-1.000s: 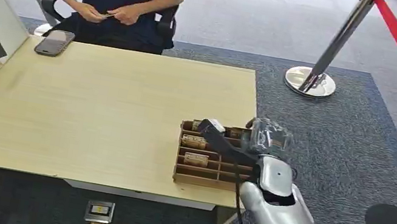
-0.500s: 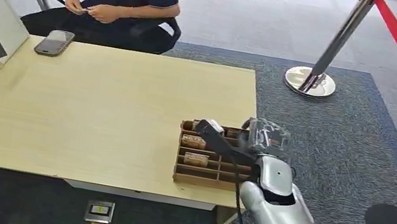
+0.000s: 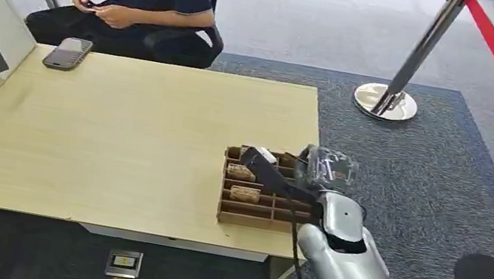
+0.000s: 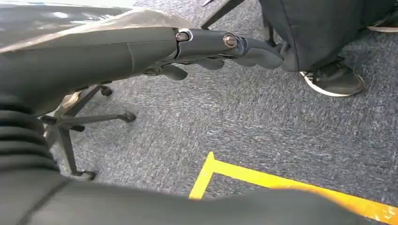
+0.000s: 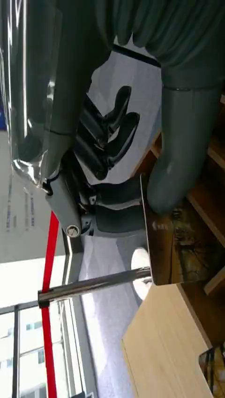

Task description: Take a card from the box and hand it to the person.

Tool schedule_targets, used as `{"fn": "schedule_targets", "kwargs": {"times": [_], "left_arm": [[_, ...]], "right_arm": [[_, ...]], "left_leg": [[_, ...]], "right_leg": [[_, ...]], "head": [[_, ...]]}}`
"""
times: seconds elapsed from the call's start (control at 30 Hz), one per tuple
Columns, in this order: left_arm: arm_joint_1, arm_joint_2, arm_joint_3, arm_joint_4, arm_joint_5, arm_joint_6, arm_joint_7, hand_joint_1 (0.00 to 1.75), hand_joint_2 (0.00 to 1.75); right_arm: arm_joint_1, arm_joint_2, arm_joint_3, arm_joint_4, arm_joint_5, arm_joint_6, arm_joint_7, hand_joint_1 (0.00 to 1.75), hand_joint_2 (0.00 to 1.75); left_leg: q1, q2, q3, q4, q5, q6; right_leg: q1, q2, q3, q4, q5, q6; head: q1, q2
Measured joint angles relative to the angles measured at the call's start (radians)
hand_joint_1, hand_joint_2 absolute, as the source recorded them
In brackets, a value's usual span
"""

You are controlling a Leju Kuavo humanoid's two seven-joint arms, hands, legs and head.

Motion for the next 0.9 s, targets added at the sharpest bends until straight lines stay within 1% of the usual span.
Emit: {"fn": "schedule_targets", "kwargs": {"times": [0.2,0.3,0.43,0.47,0.63,0.73,0.9], "left_arm": [[0.000,0.000,0.000,0.000,-0.001,0.000,0.000,0.00,0.00],[0.000,0.000,0.000,0.000,-0.001,0.000,0.000,0.00,0.00],[0.000,0.000,0.000,0.000,-0.002,0.000,0.000,0.00,0.00],[0.000,0.000,0.000,0.000,-0.001,0.000,0.000,0.00,0.00],[0.000,0.001,0.001,0.000,0.003,0.001,-0.008,0.00,0.00],[0.000,0.002,0.001,0.000,0.005,0.001,-0.016,0.00,0.00],[0.000,0.002,0.001,0.000,0.013,0.003,-0.017,0.00,0.00]], "right_arm": [[0.000,0.000,0.000,0.000,-0.010,-0.004,-0.007,1.75,1.75],[0.000,0.000,-0.001,-0.004,-0.032,-0.002,-0.026,1.75,1.75],[0.001,-0.002,-0.001,-0.029,-0.066,0.017,-0.054,1.75,1.75],[0.002,-0.005,-0.001,-0.048,-0.083,0.027,-0.070,1.73,1.75],[0.006,-0.013,-0.001,-0.104,-0.115,0.053,-0.091,1.66,1.75],[0.007,-0.022,0.003,-0.151,-0.140,0.070,-0.101,1.66,1.75],[0.004,-0.038,0.019,-0.225,-0.181,0.085,-0.118,1.61,1.75]], "left_leg": [[0.000,0.000,0.000,0.000,0.000,0.000],[0.000,0.000,0.000,0.000,0.000,0.000],[0.000,0.000,0.000,0.000,0.000,0.000],[0.000,0.000,0.000,0.000,0.000,0.000],[0.000,0.000,0.000,0.000,0.000,0.000],[0.000,0.000,0.000,0.000,0.000,0.000],[0.000,0.000,0.000,0.000,0.000,0.000]], "right_leg": [[0.000,0.000,0.000,0.000,0.000,0.000],[0.000,0.000,0.000,0.000,0.000,0.000],[0.000,0.000,0.000,0.000,0.000,0.000],[0.000,0.000,0.000,0.000,0.000,0.000],[0.000,0.000,0.000,0.000,0.000,0.000],[0.000,0.000,0.000,0.000,0.000,0.000],[0.000,0.000,0.000,0.000,0.000,0.000]], "head": [[0.000,0.000],[0.000,0.000],[0.000,0.000],[0.000,0.000],[0.000,0.000],[0.000,0.000],[0.000,0.000]]}}
